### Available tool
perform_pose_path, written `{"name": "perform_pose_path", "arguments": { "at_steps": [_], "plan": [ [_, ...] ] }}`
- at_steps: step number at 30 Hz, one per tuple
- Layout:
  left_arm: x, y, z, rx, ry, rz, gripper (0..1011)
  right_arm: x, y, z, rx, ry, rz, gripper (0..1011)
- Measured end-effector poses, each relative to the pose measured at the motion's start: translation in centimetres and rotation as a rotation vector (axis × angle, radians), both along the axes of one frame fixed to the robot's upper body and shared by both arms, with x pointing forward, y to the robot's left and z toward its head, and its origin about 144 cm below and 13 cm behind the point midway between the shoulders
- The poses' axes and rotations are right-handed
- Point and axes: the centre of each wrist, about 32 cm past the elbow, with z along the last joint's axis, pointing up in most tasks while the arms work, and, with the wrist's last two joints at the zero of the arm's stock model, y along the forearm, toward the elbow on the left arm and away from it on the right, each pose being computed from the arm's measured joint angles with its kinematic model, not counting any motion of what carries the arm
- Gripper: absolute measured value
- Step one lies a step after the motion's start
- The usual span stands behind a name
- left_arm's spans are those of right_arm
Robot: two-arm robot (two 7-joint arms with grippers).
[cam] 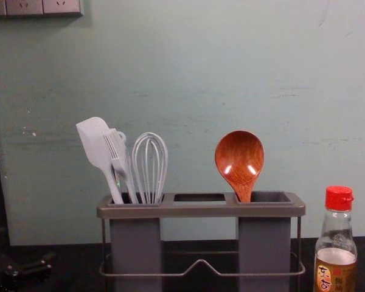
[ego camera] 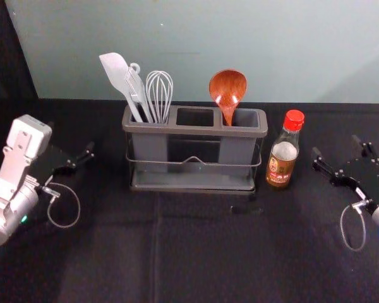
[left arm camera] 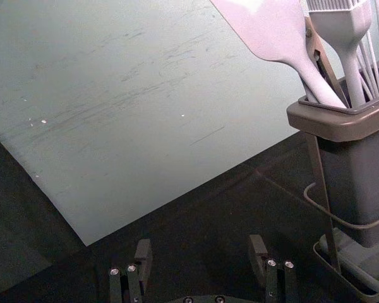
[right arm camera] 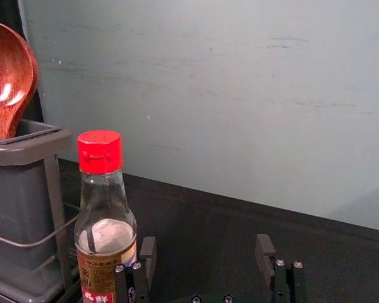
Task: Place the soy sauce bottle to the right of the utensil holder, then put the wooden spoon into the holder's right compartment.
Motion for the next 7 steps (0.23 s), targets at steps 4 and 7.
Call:
{"name": "perform_pose_path", "arguments": {
  "at_steps": [4,7],
  "plan": [
    [0.0,0.0,0.0,0.0,0.0,0.0,1005,0.0,0.0,0.0,0.0,0.0,0.0,1004],
    [0.0,0.0,0.0,0.0,0.0,0.0,1005,0.0,0.0,0.0,0.0,0.0,0.0,1004]
  ]
}}
